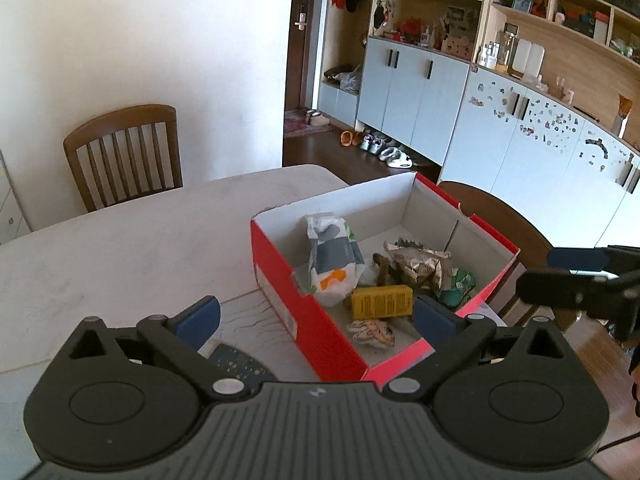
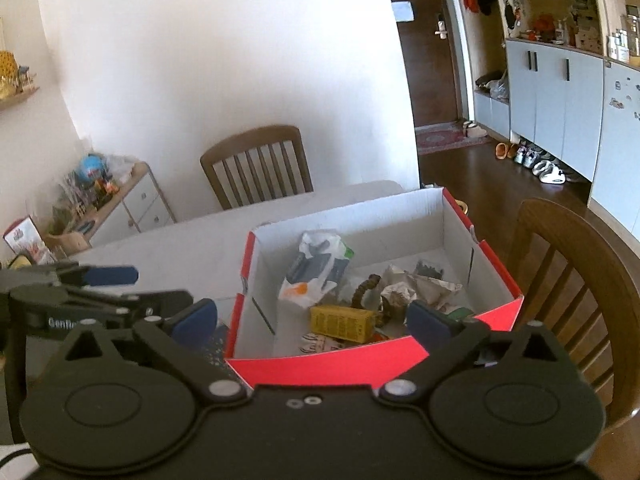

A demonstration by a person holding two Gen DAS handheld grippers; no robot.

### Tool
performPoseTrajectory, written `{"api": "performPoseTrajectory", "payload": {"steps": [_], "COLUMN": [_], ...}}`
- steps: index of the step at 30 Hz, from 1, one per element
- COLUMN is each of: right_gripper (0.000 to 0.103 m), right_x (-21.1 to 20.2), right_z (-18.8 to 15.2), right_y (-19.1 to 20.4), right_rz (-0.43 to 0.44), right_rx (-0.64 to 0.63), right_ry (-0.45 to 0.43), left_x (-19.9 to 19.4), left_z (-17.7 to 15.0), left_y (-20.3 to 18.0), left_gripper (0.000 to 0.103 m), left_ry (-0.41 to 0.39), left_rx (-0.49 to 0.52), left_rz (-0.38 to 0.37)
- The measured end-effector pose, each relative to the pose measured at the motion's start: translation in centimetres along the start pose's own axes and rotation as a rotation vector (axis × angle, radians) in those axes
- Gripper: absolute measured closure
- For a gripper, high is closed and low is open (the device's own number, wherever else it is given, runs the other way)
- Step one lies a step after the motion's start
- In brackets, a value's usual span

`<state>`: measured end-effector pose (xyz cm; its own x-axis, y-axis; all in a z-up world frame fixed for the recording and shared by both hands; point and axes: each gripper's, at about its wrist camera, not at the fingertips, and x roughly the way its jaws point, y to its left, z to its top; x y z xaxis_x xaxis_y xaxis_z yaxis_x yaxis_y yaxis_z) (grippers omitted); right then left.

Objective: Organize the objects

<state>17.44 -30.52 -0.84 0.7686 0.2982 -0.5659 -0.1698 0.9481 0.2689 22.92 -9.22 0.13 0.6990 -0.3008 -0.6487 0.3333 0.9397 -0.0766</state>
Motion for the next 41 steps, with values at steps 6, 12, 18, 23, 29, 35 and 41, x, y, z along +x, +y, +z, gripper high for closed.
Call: {"api": "performPoseTrajectory", "payload": {"steps": [6,12,18,23,29,35,41], "right_gripper": [0.001,0.001,0.001,0.001,0.001,0.001,0.001], "right_x": [-1.0,-2.0,-2.7,-3.0,-3.0,-2.9,-2.7], "right_z": [-1.0,-1.8,-2.5,-3.1,-3.8,-4.2,-4.2], "right_y": [1.4,2.9,4.3,5.2,5.9,6.2,6.4], "right_rz": [-0.013,-0.030,-0.044,-0.054,-0.074,-0.087,-0.095], "right_rx": [0.020,0.022,0.023,0.022,0.024,0.032,0.038], "right_ry": [-0.031,-0.052,-0.070,-0.071,-0.064,-0.061,-0.057], "left_x": [-1.9,-3.6,-4.4,-4.7,-4.7,-4.7,-4.6], "left_z": [-1.2,-2.2,-2.8,-3.3,-3.8,-4.0,-3.9], "left_y": [0.7,0.4,0.4,0.6,0.8,1.0,1.5], "left_gripper": [0.000,0.000,0.000,0.000,0.000,0.000,0.000], "left_ry": [-0.015,-0.036,-0.042,-0.044,-0.042,-0.045,-0.042], "left_rx": [0.001,0.038,0.050,0.052,0.060,0.071,0.062], "left_rz": [-0.022,-0.023,-0.039,-0.050,-0.056,-0.057,-0.070]}}
